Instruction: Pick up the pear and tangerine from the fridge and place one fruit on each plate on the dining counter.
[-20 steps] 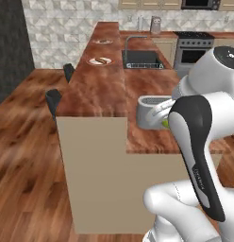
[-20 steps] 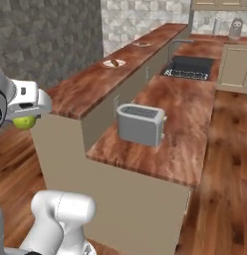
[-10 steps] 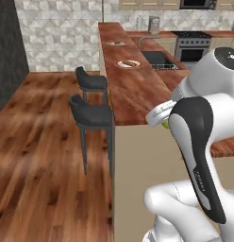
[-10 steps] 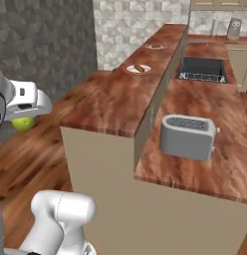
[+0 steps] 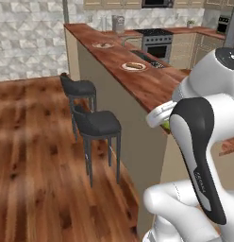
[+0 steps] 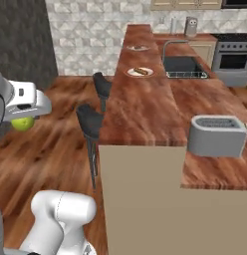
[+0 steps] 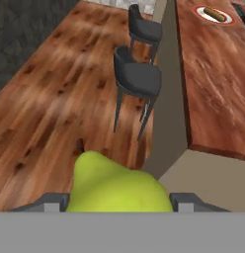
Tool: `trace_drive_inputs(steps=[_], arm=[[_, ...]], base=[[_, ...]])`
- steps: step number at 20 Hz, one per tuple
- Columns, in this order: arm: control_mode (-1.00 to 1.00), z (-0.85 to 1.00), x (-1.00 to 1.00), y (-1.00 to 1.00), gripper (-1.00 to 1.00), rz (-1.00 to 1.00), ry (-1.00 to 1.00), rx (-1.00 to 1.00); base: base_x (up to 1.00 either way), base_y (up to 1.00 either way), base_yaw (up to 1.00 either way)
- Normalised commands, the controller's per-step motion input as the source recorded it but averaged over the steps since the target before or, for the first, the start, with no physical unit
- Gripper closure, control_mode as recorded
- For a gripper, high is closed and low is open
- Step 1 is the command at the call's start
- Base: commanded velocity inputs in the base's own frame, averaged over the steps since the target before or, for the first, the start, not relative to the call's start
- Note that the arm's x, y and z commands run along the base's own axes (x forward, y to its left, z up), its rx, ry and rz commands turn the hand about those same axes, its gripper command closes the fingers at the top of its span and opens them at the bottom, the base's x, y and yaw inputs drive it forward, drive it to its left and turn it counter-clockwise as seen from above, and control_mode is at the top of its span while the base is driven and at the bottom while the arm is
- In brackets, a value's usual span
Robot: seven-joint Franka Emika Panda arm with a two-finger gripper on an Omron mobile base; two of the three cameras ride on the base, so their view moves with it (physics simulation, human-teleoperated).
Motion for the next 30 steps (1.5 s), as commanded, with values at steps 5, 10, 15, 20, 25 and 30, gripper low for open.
trace_drive_inputs(steps=[5, 10, 15, 20, 25, 30], arm=[[1.0, 0.0, 0.0, 0.0, 1.0, 0.0, 0.0, 0.0], [1.0, 0.0, 0.0, 0.0, 1.0, 0.0, 0.0, 0.0], [1.0, 0.0, 0.0, 0.0, 1.0, 0.0, 0.0, 0.0], [1.0, 0.0, 0.0, 0.0, 1.0, 0.0, 0.0, 0.0], [1.0, 0.0, 0.0, 0.0, 1.0, 0.0, 0.0, 0.0], [1.0, 0.0, 0.0, 0.0, 1.0, 0.0, 0.0, 0.0]], base=[[0.47, 1.0, -0.46], [0.49, 1.0, -0.45], [0.53, 1.0, -0.45], [0.56, 1.0, -0.46], [0.54, 1.0, -0.45], [0.43, 1.0, -0.42]])
